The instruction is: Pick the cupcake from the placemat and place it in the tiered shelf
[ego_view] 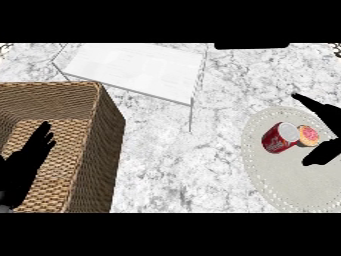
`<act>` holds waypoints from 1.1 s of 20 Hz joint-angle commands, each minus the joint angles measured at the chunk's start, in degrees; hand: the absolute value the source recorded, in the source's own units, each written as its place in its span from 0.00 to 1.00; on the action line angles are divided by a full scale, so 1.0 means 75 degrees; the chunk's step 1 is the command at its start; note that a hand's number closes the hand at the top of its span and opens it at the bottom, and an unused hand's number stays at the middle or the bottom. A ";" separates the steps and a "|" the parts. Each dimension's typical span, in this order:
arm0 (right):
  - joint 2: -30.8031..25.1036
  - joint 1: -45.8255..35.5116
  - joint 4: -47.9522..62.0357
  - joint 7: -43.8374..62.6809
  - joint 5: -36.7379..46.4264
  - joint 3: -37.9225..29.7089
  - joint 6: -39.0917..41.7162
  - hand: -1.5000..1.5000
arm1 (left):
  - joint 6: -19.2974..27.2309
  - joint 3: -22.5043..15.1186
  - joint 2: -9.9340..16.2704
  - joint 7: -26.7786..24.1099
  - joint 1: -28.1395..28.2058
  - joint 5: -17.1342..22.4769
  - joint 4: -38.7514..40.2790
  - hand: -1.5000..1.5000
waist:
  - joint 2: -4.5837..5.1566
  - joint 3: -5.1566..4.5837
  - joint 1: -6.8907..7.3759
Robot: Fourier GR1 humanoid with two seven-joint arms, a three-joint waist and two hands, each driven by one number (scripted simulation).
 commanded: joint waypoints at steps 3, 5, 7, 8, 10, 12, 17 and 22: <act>0.0419 -0.0001 0.0315 -0.0303 0.0574 0.0633 0.0034 1.00 | -0.0012 -0.0154 -0.0737 0.0114 -0.0672 -0.0034 0.1127 0.50 | 0.0167 -0.0232 -0.0034; -0.0485 0.0005 0.0127 -0.1122 0.1272 0.1382 0.0681 1.00 | -0.0240 -0.0031 -0.0691 0.0061 -0.0227 0.0094 0.0824 0.50 | 0.0181 -0.0243 0.0063; 0.0188 -0.0105 0.0532 -0.1133 0.0998 0.1110 0.0401 1.00 | -0.0166 -0.0017 -0.0949 0.0177 -0.0610 -0.0064 0.1153 0.50 | 0.0163 -0.0228 0.0020; 0.0405 -0.0024 0.0666 -0.1300 0.0961 0.1062 0.0179 1.00 | -0.0109 -0.0199 -0.1122 0.0241 -0.0498 -0.0191 0.0962 0.50 | 0.0158 -0.0223 0.0029; 0.0244 -0.0258 0.0581 -0.1369 0.0681 0.0734 0.0553 1.00 | -0.0368 0.0190 -0.0954 0.0221 -0.0733 -0.0129 0.1271 0.50 | 0.0138 -0.0230 -0.0023; 0.0334 -0.0069 0.0348 -0.1583 0.0670 0.0760 0.0408 1.00 | -0.0074 -0.0092 -0.1269 0.0348 -0.0643 -0.0501 0.1178 0.50 | 0.0133 -0.0228 -0.0070; 0.0321 0.0604 -0.0824 -0.1926 0.0663 0.0601 -0.0132 1.00 | -0.0268 0.0338 -0.1101 0.0278 -0.0520 -0.0403 0.1143 0.50 | 0.0084 -0.0234 -0.0151; 0.3707 -0.0366 -0.1129 0.1971 0.1144 0.1514 -0.1166 1.00 | -0.0522 0.0279 -0.0851 0.0477 -0.0234 -0.0301 0.0527 0.50 | 0.0071 -0.0305 0.0220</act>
